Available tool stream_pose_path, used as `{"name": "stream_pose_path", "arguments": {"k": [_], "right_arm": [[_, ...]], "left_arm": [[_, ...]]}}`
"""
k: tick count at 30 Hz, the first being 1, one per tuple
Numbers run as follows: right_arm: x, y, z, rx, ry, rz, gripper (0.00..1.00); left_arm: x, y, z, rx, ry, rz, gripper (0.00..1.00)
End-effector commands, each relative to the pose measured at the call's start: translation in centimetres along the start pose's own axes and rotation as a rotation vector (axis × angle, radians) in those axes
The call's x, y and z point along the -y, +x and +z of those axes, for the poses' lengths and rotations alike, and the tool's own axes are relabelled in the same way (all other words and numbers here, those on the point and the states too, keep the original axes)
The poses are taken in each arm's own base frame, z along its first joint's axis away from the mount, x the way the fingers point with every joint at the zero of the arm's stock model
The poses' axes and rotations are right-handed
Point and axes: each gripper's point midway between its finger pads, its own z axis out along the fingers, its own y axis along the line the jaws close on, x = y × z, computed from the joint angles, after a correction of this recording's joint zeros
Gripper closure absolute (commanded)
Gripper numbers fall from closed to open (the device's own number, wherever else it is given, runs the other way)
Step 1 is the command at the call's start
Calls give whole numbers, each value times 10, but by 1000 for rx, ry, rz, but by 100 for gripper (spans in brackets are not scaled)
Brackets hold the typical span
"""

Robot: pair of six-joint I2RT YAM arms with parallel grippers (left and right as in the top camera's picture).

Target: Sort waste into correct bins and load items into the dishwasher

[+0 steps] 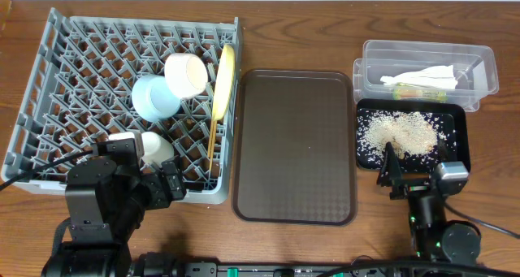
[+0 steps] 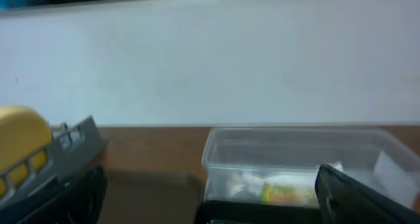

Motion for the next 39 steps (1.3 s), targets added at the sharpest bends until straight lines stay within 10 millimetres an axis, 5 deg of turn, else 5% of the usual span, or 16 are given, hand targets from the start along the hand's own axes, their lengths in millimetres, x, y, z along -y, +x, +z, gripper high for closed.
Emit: {"name": "stream_pose_path", "arguments": {"k": [1, 8, 13, 39], "right_arm": [[3, 6, 0, 46, 8, -34, 1], [5, 22, 2, 22, 8, -151, 1], [10, 73, -2, -188, 10, -190, 1], [10, 71, -2, -179, 12, -182, 1]], "left_arm": [[-4, 1, 2, -4, -15, 8, 3], [-4, 1, 2, -4, -15, 8, 3], [-3, 1, 2, -4, -15, 8, 3], [-4, 1, 2, -4, -15, 8, 3]]}}
